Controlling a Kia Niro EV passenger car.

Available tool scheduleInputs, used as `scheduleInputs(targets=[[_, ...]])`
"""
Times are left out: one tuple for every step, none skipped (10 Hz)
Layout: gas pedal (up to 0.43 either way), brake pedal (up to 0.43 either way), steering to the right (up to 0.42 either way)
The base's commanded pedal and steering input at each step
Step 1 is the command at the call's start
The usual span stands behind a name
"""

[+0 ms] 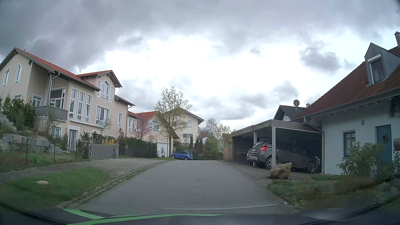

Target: Follow the waypoints while adhering to traffic rules and regulations

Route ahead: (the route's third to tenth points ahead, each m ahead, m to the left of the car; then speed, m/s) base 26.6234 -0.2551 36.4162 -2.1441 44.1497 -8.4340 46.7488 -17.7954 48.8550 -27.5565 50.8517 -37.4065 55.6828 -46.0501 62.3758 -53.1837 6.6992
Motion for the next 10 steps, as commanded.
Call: scheduleInputs(targets=[[0.24,0.0,-0.009],[0.24,0.0,-0.009],[0.24,0.0,-0.009],[0.24,0.0,-0.008],[0.24,0.0,-0.007],[0.24,0.0,-0.007],[0.24,0.0,-0.006],[0.24,0.0,-0.006],[0.24,0.0,-0.006],[0.24,0.0,-0.007]])
